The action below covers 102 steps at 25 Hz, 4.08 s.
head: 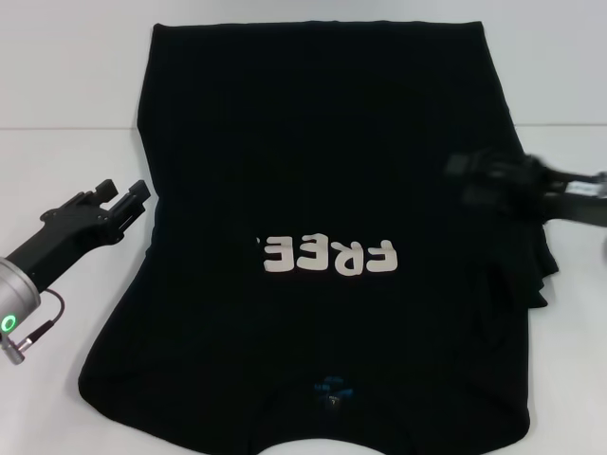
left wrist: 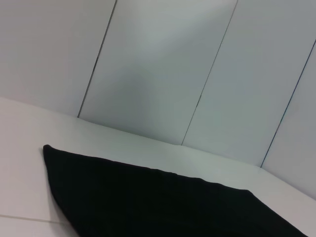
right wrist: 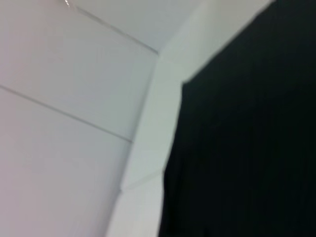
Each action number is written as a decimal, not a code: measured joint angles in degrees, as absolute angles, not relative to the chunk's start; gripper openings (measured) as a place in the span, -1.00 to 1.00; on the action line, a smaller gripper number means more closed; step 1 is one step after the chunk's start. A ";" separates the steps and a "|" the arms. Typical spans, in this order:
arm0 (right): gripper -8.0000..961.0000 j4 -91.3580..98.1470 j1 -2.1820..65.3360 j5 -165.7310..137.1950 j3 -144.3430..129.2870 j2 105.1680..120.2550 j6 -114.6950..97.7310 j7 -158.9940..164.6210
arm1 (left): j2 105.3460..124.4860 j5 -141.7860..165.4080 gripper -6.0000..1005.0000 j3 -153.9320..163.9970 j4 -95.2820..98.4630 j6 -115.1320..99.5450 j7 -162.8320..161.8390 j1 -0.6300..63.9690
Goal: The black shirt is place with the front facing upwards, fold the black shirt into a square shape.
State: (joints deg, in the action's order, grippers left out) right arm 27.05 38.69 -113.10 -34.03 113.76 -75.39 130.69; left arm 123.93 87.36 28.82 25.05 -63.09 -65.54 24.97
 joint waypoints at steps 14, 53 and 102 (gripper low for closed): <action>0.68 35.04 34.96 -114.32 -33.10 112.33 -80.40 134.86 | 123.89 87.52 0.08 28.98 25.05 -63.01 -65.44 24.89; 0.57 30.86 37.02 -135.98 -33.58 108.73 -79.31 156.47 | 123.84 82.82 0.08 28.66 24.87 -58.35 -58.37 25.26; -0.92 30.20 41.13 -129.24 -33.27 111.95 -69.37 151.16 | 124.01 81.29 0.08 28.65 24.07 -56.96 -55.54 25.60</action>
